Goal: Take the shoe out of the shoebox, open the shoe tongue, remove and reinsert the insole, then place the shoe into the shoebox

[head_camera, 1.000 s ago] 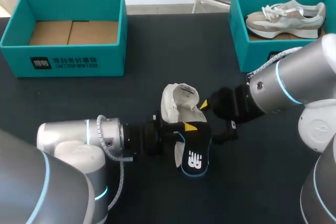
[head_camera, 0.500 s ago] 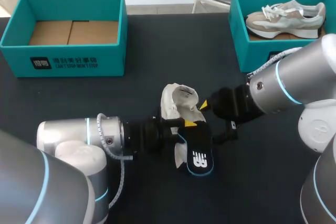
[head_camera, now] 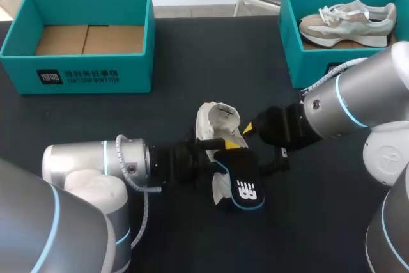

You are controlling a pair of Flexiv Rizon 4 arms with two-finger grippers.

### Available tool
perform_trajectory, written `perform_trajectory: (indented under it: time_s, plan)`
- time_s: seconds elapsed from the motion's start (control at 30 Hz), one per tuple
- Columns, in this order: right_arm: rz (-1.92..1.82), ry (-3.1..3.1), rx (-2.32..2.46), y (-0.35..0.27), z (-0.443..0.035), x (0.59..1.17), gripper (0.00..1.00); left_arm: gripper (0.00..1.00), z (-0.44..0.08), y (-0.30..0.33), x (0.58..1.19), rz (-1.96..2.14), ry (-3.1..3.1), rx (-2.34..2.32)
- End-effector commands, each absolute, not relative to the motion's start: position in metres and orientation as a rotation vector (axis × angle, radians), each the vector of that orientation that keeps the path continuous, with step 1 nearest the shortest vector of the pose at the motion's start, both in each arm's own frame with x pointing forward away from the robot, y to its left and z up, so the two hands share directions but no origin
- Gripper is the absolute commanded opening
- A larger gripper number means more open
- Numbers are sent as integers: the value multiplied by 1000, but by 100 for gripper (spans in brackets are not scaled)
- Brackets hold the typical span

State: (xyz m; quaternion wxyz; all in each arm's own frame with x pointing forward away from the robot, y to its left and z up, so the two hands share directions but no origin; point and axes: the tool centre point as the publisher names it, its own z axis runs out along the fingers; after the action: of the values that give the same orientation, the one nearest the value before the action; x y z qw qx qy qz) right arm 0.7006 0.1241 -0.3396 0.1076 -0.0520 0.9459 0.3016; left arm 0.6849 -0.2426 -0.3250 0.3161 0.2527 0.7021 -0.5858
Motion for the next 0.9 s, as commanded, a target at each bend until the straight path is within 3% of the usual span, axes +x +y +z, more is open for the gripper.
perform_trajectory:
  time_s: [0.03, 0.4, 0.47, 0.53, 0.57, 0.9]
  plan:
    - [889, 2782, -152, 124, -340, 700, 100, 35, -318, -236, 677, -1544, 1847, 665]
    - [889, 2782, -152, 124, -340, 700, 100, 33, -307, -232, 660, -1577, 1818, 673]
    - [889, 2782, -152, 124, -340, 700, 100, 23, -306, -233, 659, -1582, 1818, 677]
    - [889, 2782, -152, 124, -340, 700, 100, 2, -307, -235, 658, -1590, 1825, 688]
    - [889, 2782, -152, 124, -340, 700, 100, 0, -309, -236, 658, -1596, 1829, 692]
    - [889, 2782, -152, 124, -340, 700, 100, 0, -332, -235, 676, -1574, 1881, 685]
